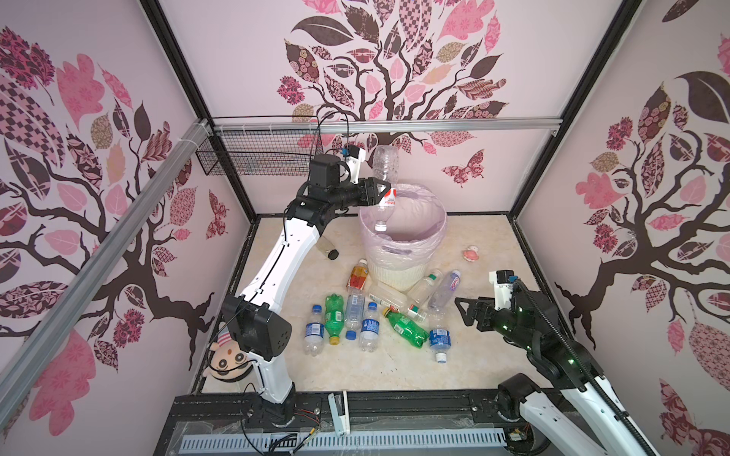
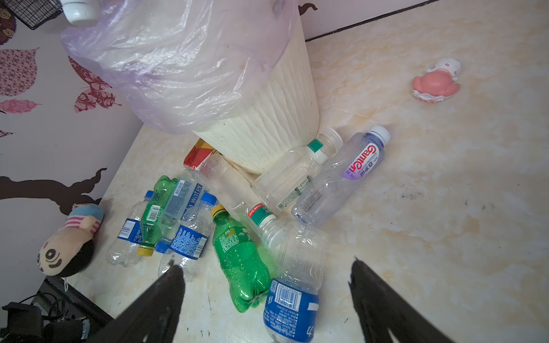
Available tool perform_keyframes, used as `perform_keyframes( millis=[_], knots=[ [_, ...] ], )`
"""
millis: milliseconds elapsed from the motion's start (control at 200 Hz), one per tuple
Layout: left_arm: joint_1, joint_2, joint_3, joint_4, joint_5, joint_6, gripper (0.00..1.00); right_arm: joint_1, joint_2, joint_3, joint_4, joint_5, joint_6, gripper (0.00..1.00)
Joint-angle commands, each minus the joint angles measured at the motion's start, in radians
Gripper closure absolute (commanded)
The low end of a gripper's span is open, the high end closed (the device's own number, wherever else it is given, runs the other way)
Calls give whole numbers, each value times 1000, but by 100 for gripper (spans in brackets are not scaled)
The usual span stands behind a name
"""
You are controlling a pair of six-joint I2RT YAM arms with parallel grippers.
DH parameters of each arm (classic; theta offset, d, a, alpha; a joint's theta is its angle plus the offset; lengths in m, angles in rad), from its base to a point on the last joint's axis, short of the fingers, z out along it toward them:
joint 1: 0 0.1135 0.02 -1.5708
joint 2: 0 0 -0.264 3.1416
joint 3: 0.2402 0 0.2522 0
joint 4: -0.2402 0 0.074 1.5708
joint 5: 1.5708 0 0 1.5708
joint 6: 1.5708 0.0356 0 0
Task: Throw the plastic bottles in the bin
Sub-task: Throw the plastic bottle into the trash bin.
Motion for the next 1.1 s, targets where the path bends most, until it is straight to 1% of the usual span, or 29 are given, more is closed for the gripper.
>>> perform_keyframes(
  millis=[0, 185, 240, 365, 490, 620, 715, 810, 941, 1021, 1041, 1096],
  knots=[
    [-22, 13, 33, -12, -9, 67, 42, 3, -11, -12, -6, 6, 0, 11],
    [-27, 27, 16, -26, -7, 83, 43, 3, -11, -12, -6, 6, 0, 11],
    [-27, 21, 2, -33, -10, 95, 41, 3, -11, -12, -6, 6, -1, 11],
    [-27, 3, -23, -58, -17, 129, 36, 3, -9, -13, -4, 4, -2, 11],
    [-27, -19, -52, -71, -31, 154, 28, 3, -5, -13, -4, 2, -2, 11],
    [-27, -52, -77, -68, -30, 169, 22, 3, -6, -10, -8, 2, -2, 11],
    [-27, -69, -74, -66, -22, 169, 20, 3, -4, -12, -6, 3, -2, 11],
    [-27, -86, -54, -83, -20, 170, 20, 3, 0, -11, -8, 2, -2, 11],
    [-27, -137, -59, -122, -35, 185, 19, 3, -2, -10, -8, 3, -3, 11],
    [-26, -191, -78, -156, -66, 206, 18, 2, 0, -10, -8, 3, -3, 11],
    [-25, -205, -111, -165, -77, 214, 17, 3, 0, -11, -8, 3, -3, 11],
    [-24, -250, -148, -194, -107, 238, 15, 3, 1, -12, -6, 2, -3, 11]
  ],
)
